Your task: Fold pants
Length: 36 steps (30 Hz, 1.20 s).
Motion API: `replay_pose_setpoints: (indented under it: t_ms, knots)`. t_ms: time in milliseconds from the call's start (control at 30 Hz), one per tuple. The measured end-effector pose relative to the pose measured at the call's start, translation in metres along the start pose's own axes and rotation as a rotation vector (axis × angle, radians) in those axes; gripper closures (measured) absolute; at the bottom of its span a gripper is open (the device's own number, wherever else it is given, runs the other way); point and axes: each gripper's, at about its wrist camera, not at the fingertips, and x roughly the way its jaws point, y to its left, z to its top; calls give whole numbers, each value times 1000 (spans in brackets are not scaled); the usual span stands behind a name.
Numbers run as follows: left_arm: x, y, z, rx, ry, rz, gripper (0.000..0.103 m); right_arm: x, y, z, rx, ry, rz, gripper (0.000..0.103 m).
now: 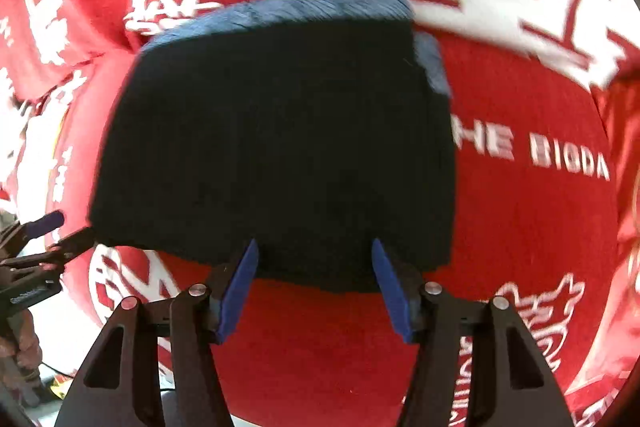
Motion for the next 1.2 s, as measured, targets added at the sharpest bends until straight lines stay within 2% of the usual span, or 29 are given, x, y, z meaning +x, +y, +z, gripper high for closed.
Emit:
replay_pose_setpoints:
  t_ms: [100,200,233,367,400,433,533,633,767,967,1033,1067,1200]
  knots:
    - [-4,18,-4,-22,2,-7,20,-14,-2,-6,46,6,-12,33]
    - [-11,42,-13,-67,-3,-20,20,-29,11,-16,38,-18,33,27]
    - [-13,51,-17,-81,-8,-18,20,-33,21,-19,19,-27,43,21]
    - [-22,95,-32,-163,-25,-28,19,-30,60,-30,-23,-7,94,21]
    - [-26,114,-36,-196,-34,-25,4,-27,72,-32,-36,7,102,21]
    - [-30,130,-40,-228,-55,-18,0,-25,83,-34,-47,13,109,21]
    - [-44,174,-50,-291,-114,11,0,-22,112,-37,-80,21,139,21]
    - [-43,206,-51,-317,-111,65,0,-22,132,-36,-103,12,162,21]
    - [-40,215,-48,-336,-101,59,0,-28,138,-37,-80,-3,182,20]
    - [-40,203,-52,-301,-110,52,0,-33,118,-44,-9,4,154,20]
    - [-34,204,-57,-320,-81,53,0,-32,111,-46,8,7,148,20]
    - [-32,204,-59,-335,-34,65,0,-32,109,-46,10,5,144,20]
    - [-26,206,-71,-385,0,74,0,-24,108,-38,-18,9,149,20]
